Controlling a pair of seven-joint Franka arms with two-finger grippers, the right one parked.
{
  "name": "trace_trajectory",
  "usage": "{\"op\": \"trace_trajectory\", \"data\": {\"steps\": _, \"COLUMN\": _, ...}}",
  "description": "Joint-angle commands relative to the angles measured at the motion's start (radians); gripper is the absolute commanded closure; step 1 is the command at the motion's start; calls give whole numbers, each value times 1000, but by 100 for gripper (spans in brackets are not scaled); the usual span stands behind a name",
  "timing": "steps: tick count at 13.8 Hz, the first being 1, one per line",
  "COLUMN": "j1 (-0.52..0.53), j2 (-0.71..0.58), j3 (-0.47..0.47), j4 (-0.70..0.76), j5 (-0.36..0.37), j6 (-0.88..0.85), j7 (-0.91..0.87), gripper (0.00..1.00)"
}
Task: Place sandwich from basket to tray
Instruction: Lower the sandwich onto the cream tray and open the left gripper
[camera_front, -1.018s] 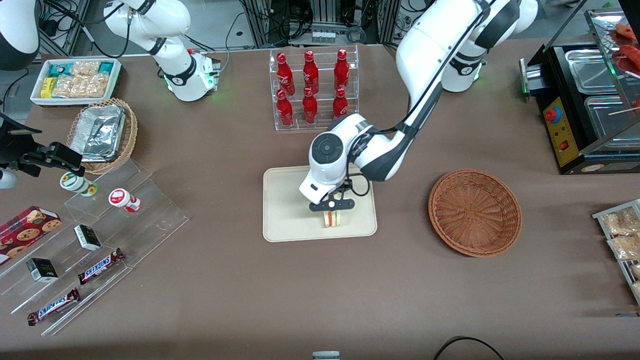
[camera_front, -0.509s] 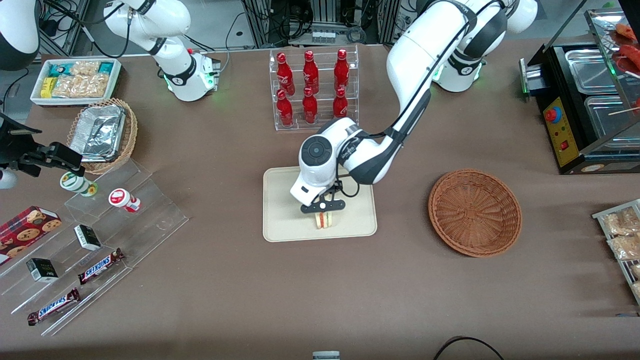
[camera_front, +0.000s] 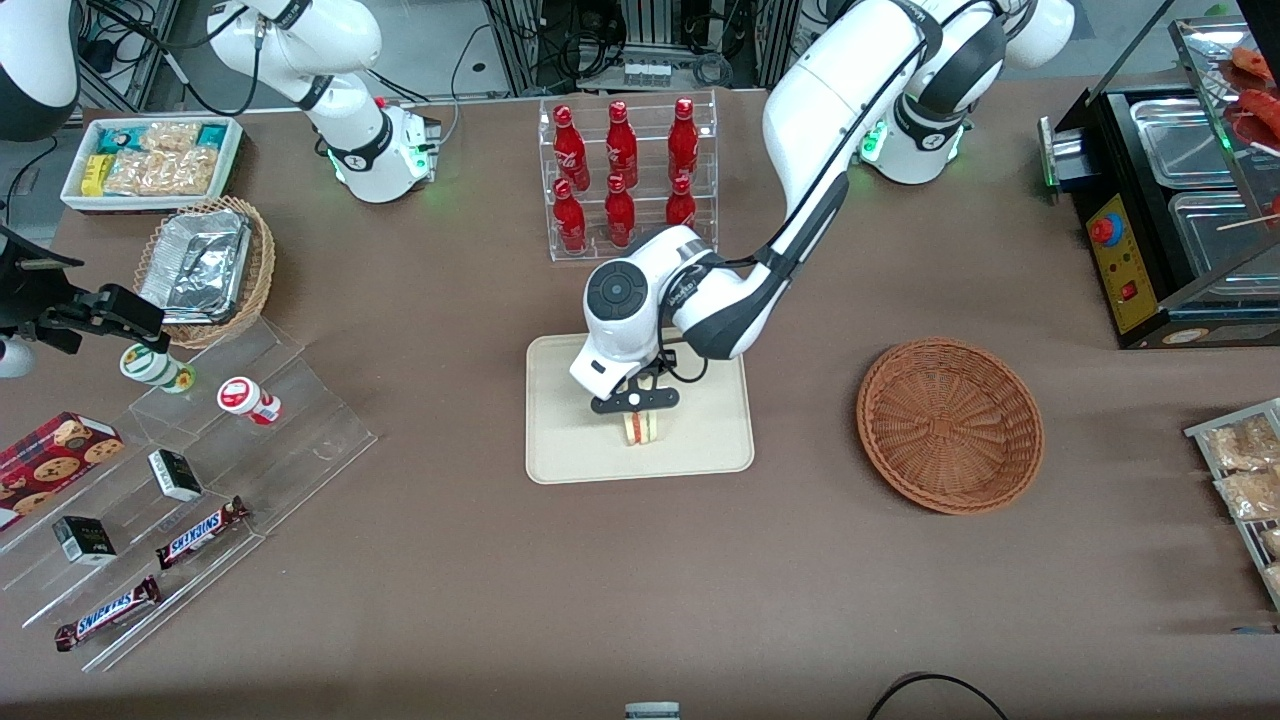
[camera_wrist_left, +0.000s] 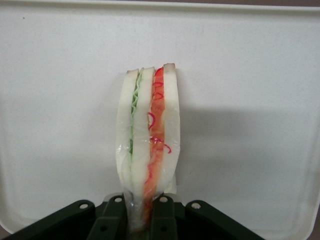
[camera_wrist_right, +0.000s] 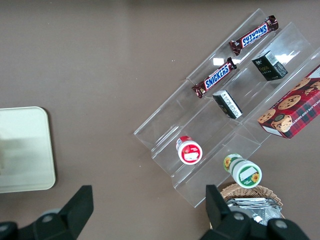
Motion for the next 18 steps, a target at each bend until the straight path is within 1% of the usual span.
{"op": "trace_trajectory", "data": {"steps": 1, "j1": -18, "j2": 18, "j3": 12, "j4": 34, "j5": 18, "j6": -16, "j7": -71, "gripper": 100}}
{"op": "trace_trajectory", "data": {"steps": 5, "j1": -18, "j2": 31, "j3": 13, "j4": 37, "j5": 19, "j6": 0, "j7": -86, "gripper": 100}}
{"op": "trace_trajectory", "data": {"steps": 6, "j1": -18, "j2": 31, "j3": 15, "j4": 37, "j5": 19, "j6": 1, "j7": -83, "gripper": 57}}
{"op": "trace_trajectory", "data": {"steps": 7, "j1": -16, "j2": 32, "j3": 15, "j4": 36, "j5": 19, "j6": 1, "j7": -81, "gripper": 10}}
{"op": "trace_trajectory", "data": {"steps": 8, "j1": -16, "j2": 32, "j3": 15, "j4": 34, "j5": 21, "j6": 3, "j7": -84, "gripper": 0}}
{"op": "trace_trajectory", "data": {"steps": 13, "j1": -15, "j2": 11, "j3": 19, "j4": 48, "j5": 21, "j6": -8, "j7": -86, "gripper": 0}}
{"op": "trace_trajectory", "data": {"steps": 18, "j1": -10, "j2": -46, "j3": 15, "j4": 85, "j5": 9, "j6": -104, "j7": -87, "gripper": 0}}
